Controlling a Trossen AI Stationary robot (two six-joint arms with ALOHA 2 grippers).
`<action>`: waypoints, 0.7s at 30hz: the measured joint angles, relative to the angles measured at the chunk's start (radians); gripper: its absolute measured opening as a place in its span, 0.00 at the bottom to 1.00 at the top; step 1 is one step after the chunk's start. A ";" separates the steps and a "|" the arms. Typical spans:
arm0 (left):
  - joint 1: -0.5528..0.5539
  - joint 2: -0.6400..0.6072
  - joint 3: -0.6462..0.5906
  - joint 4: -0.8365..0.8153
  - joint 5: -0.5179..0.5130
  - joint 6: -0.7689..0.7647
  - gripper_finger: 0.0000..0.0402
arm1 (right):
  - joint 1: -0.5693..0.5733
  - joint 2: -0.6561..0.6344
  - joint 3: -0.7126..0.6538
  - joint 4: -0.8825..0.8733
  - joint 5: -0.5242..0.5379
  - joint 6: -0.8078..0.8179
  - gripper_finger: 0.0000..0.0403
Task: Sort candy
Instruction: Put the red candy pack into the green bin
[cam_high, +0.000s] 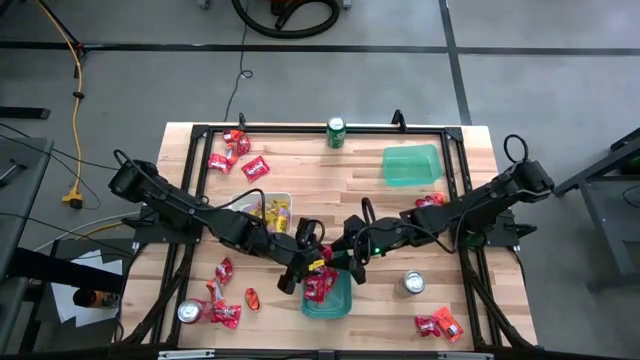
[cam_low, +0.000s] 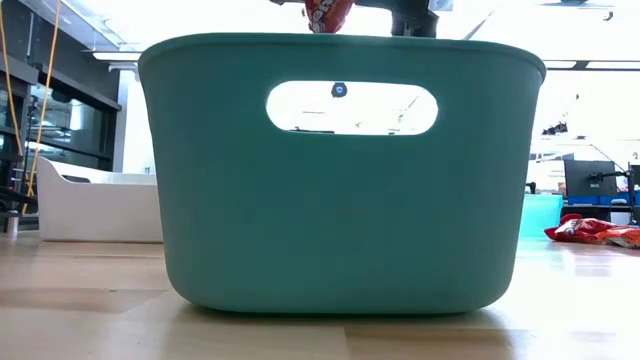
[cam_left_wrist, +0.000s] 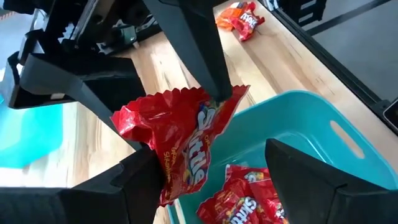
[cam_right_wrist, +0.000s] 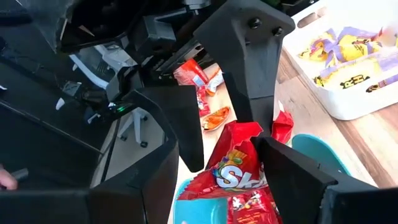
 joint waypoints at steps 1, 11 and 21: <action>0.000 0.000 0.000 0.001 0.008 0.000 0.64 | 0.000 0.000 0.000 0.000 -0.001 0.000 0.55; -0.030 0.003 -0.004 0.000 -0.010 0.021 0.64 | -0.026 -0.074 0.005 -0.034 0.038 -0.083 0.55; -0.025 -0.011 0.006 -0.055 -0.064 0.030 0.64 | -0.045 -0.091 0.004 -0.052 0.036 -0.101 0.55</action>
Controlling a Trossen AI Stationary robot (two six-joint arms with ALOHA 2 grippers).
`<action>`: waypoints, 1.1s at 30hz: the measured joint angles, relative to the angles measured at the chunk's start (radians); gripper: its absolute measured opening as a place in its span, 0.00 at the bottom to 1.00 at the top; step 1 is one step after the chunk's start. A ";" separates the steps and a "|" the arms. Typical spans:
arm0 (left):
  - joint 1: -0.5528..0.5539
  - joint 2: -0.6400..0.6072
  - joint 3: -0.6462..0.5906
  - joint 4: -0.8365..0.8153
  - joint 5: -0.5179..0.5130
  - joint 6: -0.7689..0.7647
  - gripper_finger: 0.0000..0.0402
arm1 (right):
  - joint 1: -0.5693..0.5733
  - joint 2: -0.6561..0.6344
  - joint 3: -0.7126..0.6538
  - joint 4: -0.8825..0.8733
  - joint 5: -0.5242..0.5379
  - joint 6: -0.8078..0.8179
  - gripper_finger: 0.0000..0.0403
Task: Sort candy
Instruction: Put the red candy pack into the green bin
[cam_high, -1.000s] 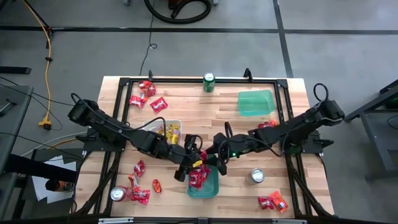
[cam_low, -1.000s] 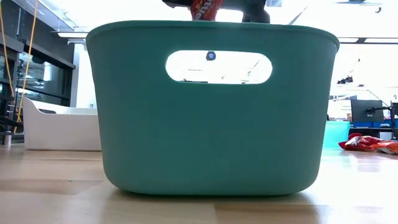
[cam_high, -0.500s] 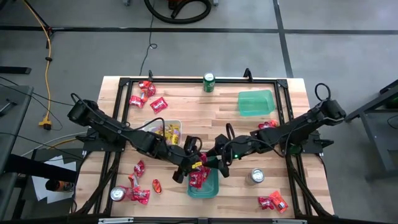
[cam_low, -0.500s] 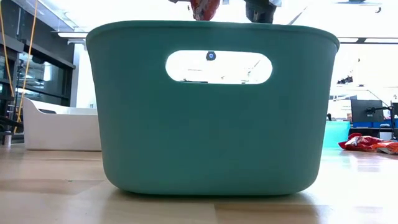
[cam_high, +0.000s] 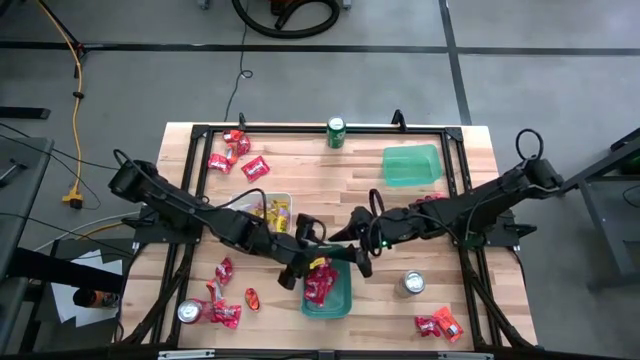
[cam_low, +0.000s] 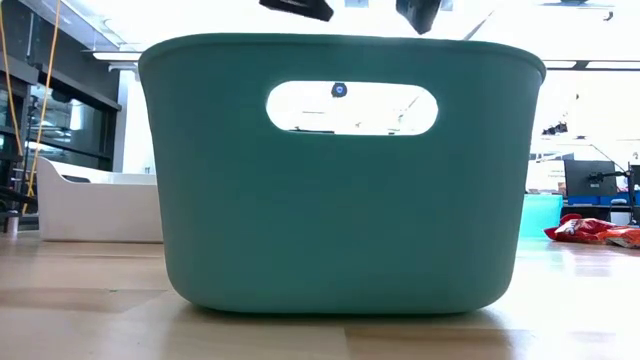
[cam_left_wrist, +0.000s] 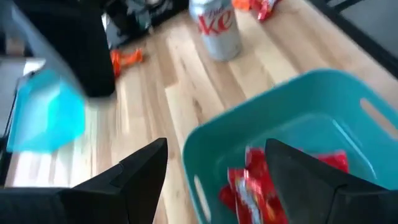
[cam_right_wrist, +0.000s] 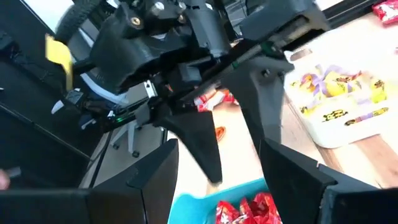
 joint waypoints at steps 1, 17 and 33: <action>0.000 -0.011 0.012 -0.048 -0.008 -0.023 0.64 | 0.000 -0.014 -0.001 -0.007 0.001 -0.008 0.55; 0.122 -0.479 -0.311 0.147 -0.144 -0.538 0.64 | -0.037 -0.364 0.000 -0.736 0.383 0.101 0.55; 0.122 -0.569 -0.508 0.415 -0.154 -0.731 0.64 | -0.453 -0.353 -0.328 -1.280 0.144 0.706 0.55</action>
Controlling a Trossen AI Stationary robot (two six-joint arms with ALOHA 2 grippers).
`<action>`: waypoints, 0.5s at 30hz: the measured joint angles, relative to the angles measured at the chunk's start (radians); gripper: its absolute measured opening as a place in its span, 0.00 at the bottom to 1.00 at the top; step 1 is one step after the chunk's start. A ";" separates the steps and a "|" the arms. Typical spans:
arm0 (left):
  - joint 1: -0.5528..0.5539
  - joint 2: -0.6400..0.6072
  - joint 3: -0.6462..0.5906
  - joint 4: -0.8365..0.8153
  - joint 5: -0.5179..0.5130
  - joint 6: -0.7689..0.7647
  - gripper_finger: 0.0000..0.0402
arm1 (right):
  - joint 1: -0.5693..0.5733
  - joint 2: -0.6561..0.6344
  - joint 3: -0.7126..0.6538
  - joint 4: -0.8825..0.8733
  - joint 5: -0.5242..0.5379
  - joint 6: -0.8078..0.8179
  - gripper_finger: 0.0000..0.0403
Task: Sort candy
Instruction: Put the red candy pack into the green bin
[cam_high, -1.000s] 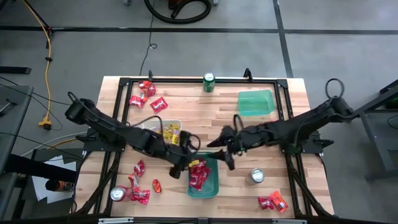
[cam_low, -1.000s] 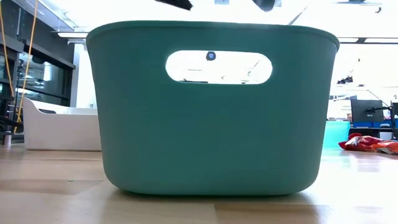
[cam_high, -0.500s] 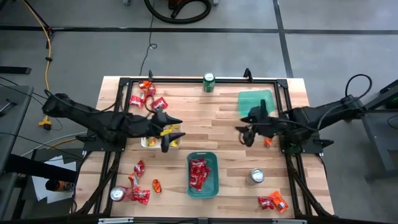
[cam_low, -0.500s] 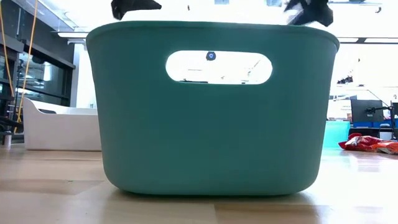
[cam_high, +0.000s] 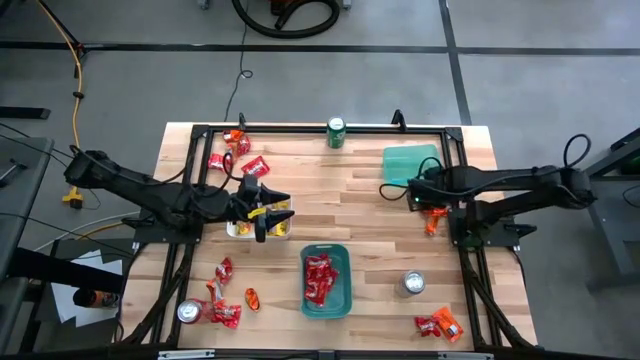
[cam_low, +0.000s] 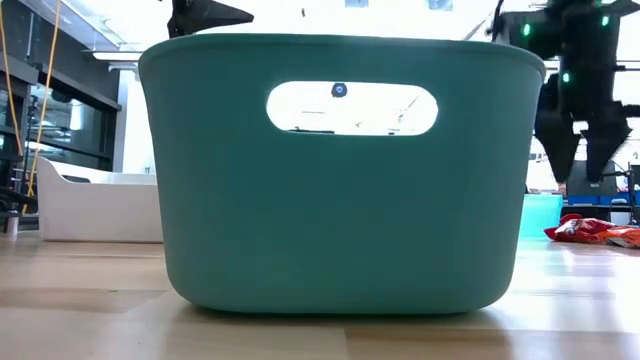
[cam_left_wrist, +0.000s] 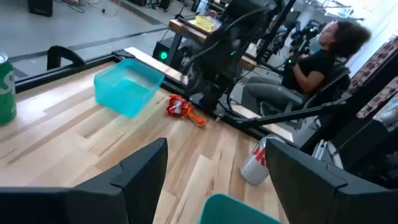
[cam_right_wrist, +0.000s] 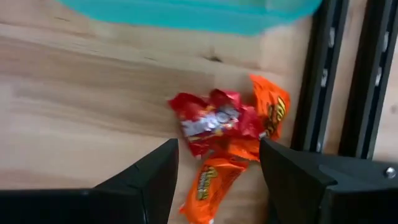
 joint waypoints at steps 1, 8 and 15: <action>0.000 0.000 0.000 0.005 0.000 0.005 0.64 | -0.019 0.002 -0.020 0.017 -0.008 -0.006 0.55; 0.000 0.000 0.000 0.004 0.000 0.018 0.64 | -0.128 0.090 -0.011 0.120 0.005 -0.158 0.55; 0.000 0.000 0.000 0.002 0.010 0.019 0.64 | -0.202 0.215 -0.014 0.127 -0.067 -0.368 0.55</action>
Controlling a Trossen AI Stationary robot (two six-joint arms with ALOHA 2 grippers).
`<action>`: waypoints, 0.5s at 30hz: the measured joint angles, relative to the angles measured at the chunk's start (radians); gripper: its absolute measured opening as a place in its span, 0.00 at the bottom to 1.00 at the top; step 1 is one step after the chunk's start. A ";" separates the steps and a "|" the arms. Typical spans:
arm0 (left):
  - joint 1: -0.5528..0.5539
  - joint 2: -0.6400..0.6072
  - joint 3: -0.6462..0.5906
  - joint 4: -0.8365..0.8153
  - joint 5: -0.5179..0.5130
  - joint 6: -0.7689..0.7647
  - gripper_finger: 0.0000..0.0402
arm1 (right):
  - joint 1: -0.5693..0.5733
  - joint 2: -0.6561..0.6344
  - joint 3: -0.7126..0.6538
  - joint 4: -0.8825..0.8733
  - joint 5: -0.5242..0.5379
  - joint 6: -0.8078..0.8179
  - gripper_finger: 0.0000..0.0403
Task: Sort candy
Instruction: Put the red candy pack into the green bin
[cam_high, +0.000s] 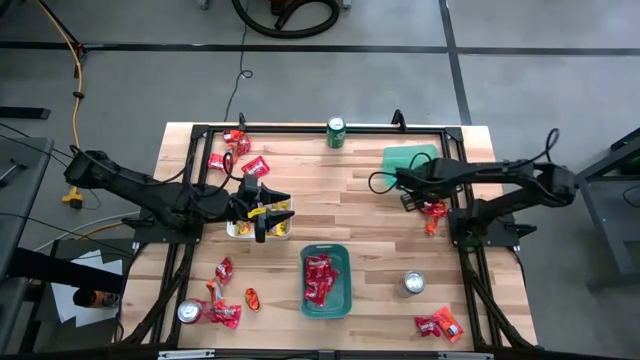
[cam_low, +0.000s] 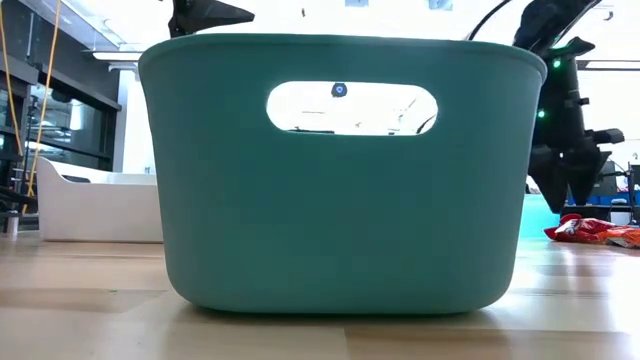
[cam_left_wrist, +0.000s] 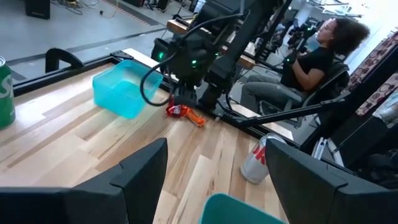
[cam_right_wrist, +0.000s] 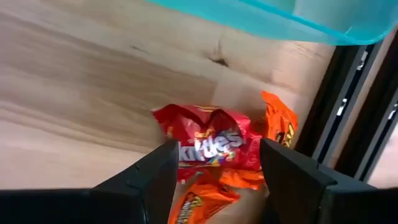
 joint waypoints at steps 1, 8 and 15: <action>0.000 0.000 0.000 0.000 0.001 0.000 0.64 | -0.006 0.012 0.000 0.001 0.000 -0.014 0.55; 0.000 0.000 0.000 -0.001 0.002 0.000 0.64 | -0.011 0.075 0.000 0.052 -0.003 -0.074 0.55; 0.000 0.000 0.000 -0.001 0.002 0.000 0.64 | -0.011 0.152 0.000 0.080 -0.008 -0.085 0.55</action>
